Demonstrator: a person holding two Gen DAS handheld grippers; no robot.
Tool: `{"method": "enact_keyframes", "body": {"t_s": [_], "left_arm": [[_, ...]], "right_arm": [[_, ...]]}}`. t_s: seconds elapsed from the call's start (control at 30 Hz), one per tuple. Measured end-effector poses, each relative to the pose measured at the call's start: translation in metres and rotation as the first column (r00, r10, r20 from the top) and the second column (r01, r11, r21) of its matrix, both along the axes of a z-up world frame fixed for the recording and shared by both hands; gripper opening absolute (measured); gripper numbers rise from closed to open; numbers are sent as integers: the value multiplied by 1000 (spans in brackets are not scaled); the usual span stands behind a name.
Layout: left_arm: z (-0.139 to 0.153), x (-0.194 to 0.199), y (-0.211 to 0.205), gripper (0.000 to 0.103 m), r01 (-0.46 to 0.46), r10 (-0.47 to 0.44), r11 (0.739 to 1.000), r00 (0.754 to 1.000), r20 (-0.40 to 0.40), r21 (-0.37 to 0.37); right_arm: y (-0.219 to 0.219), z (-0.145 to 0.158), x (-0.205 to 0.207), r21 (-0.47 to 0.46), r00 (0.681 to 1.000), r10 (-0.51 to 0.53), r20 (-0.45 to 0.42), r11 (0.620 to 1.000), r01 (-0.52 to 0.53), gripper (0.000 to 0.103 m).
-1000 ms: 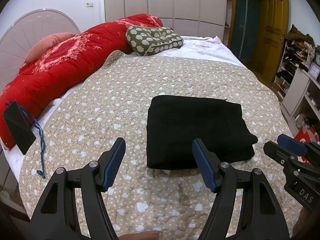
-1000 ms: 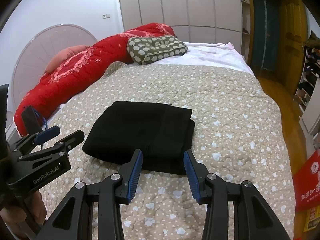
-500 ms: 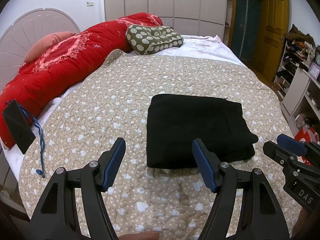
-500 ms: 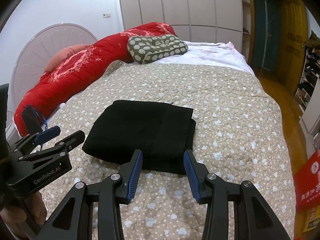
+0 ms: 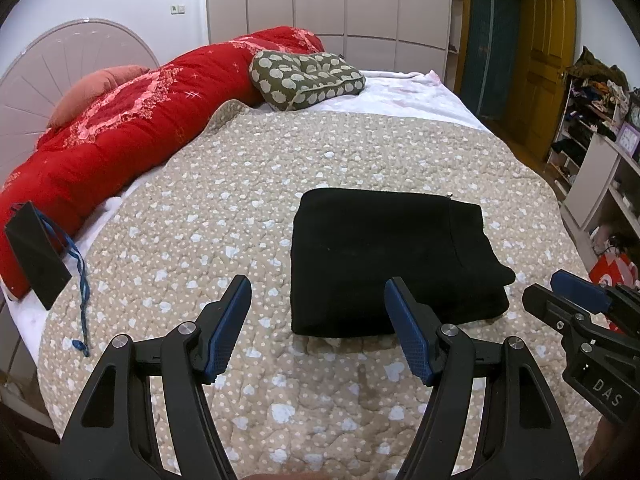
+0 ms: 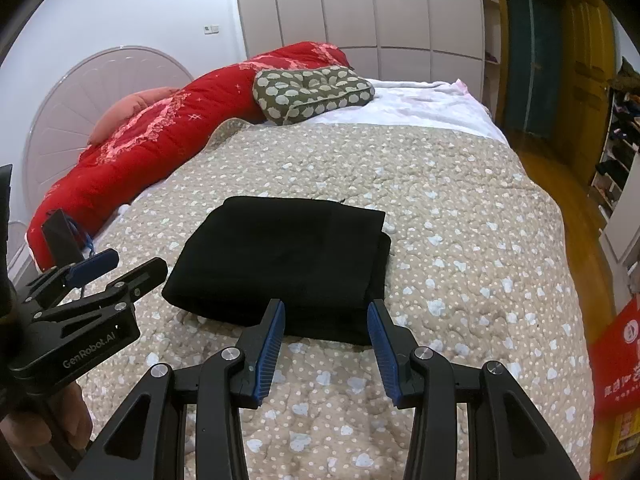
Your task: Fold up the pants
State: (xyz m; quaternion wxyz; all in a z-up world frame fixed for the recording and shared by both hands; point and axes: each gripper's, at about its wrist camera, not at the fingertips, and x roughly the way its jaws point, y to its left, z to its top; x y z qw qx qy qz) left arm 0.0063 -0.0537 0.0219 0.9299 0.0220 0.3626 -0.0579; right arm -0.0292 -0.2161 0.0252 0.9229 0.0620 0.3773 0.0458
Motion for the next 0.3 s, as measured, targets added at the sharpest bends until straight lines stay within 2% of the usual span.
{"method": "enact_keyframes", "body": {"t_s": [0.3], "left_arm": [[-6,3,4,70,5,-6,1000,1000,-28,-31]], "right_arm": [[0,-5,1,3,1000,0,-11,1000,0,41]]}}
